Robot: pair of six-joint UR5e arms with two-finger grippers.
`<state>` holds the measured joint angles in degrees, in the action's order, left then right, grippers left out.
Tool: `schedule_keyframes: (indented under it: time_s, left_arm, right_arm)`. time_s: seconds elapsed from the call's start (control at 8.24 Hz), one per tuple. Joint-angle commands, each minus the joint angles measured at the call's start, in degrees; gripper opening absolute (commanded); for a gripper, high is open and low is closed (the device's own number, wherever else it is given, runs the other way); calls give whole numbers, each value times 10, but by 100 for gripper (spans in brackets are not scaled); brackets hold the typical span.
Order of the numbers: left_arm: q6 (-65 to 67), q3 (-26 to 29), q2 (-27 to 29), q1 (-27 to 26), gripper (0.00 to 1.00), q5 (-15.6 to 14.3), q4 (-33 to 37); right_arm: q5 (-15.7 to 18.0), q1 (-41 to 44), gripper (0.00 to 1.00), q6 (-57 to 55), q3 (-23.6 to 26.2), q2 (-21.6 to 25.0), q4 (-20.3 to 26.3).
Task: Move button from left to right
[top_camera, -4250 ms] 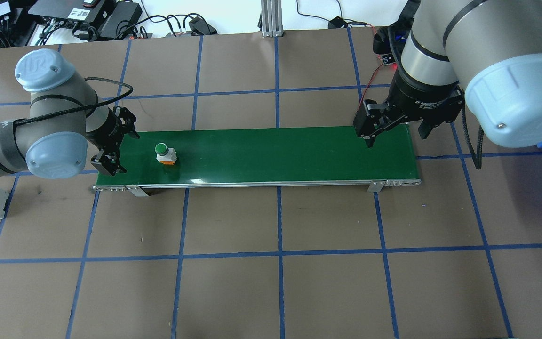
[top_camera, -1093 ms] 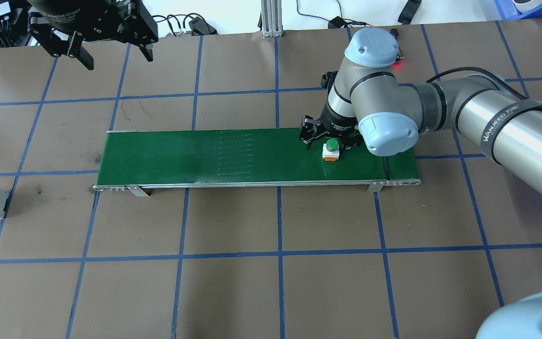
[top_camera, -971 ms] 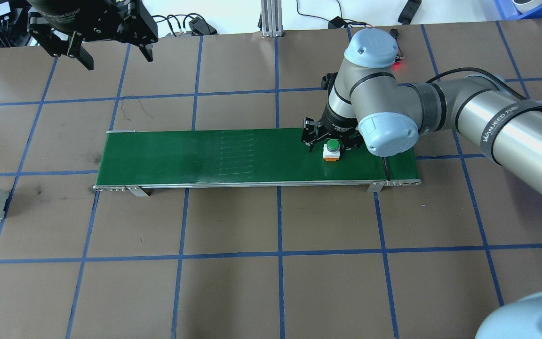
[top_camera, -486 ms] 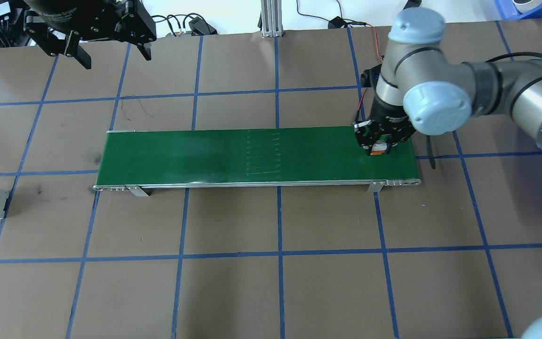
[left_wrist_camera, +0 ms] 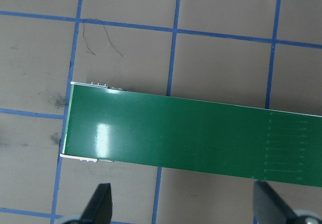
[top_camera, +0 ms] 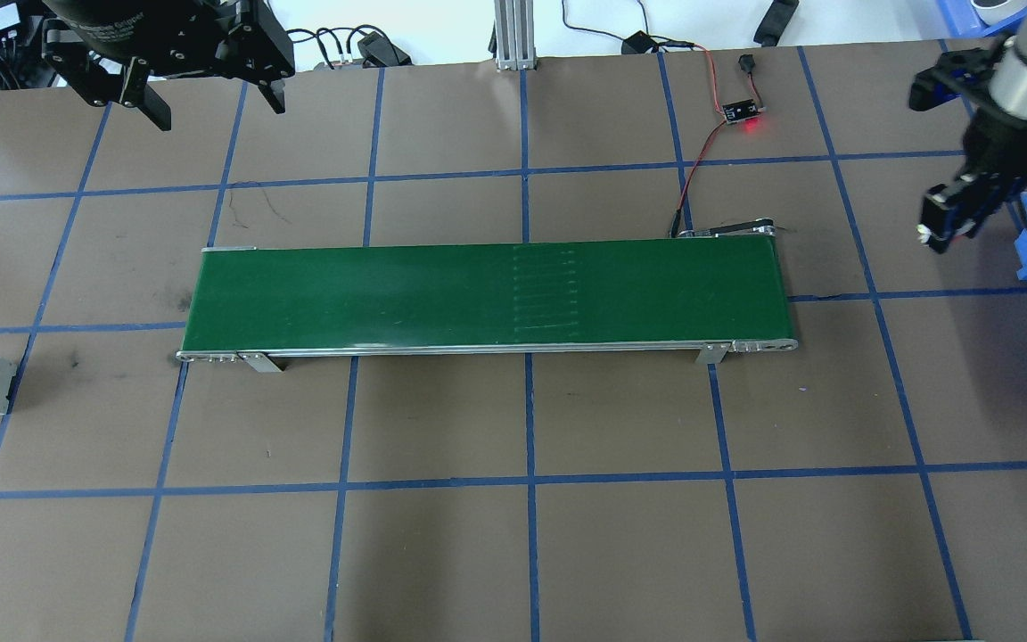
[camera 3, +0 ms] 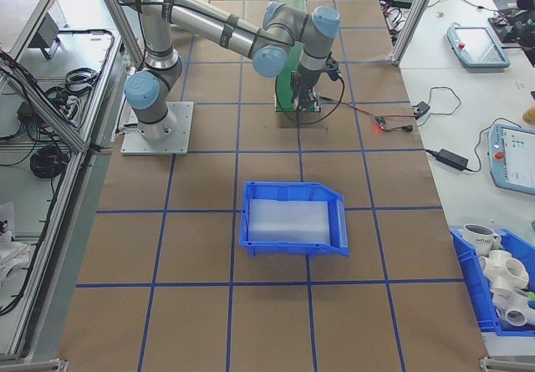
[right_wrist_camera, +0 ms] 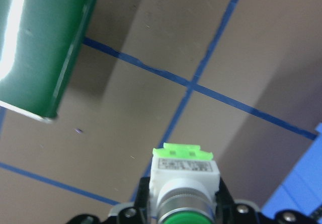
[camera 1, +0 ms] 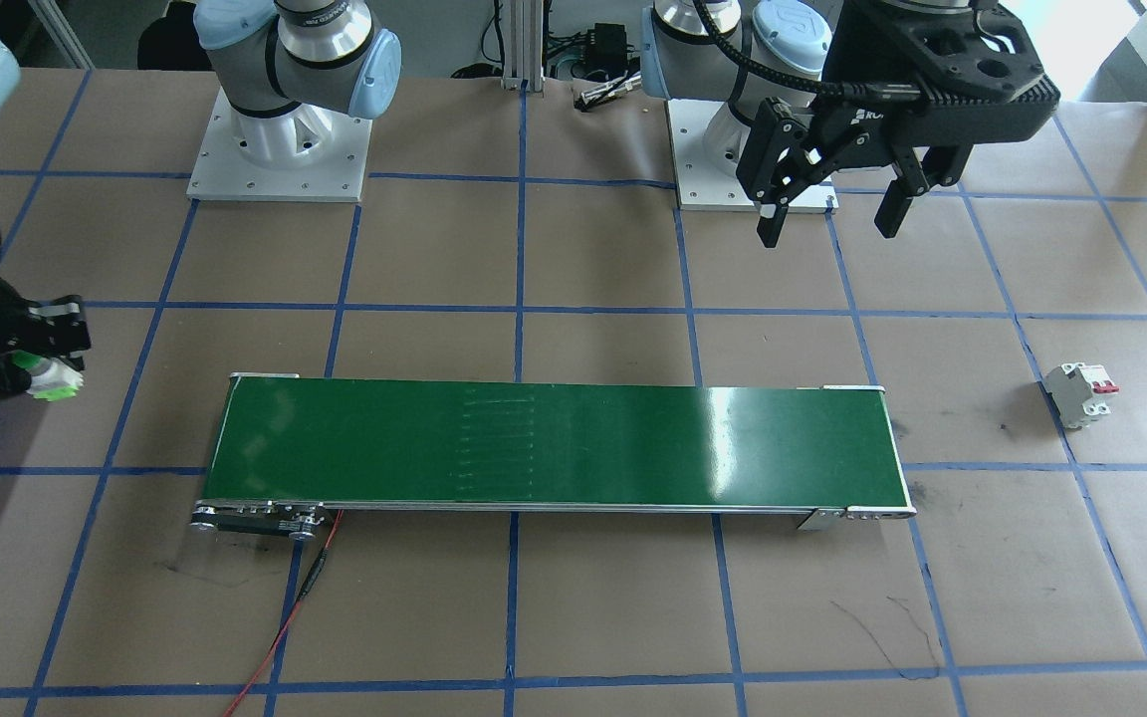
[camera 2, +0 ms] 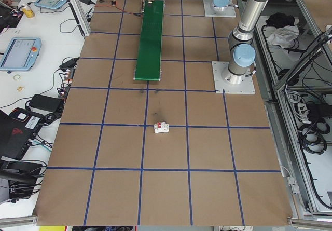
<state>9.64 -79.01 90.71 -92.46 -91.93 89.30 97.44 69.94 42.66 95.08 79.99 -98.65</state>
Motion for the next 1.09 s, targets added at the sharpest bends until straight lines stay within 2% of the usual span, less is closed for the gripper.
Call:
schedule_keyframes:
  time_s: [0.0,0.12,0.24,0.36,0.49,0.73,0.97]
  left_arm:
    - [0,0,-2,0,100,0,0]
    - [2,0,-1,0,100,1,0]
    - [2,0,-1,-1,100,1,0]
    - [1,0,-2,0,100,1,0]
    - [1,0,-2,0,100,1,0]
    - [2,0,-2,0,100,1,0]
    - [2,1,-3,0,100,0,0]
  right_arm:
    - [17,-196,0,361,-15,16,-33]
    - [14,-252,0,523,-13,-3,-117]
    - [0,-285,0,681,-13,-43,-192]
    - [-49,-295,0,771,-13,-103,-256]
    - [-66,-309,0,810,-12,-146,-285]
    - [-71,-309,0,817,-3,-162,-290]
    - [-69,-309,45,817,5,-183,-298]
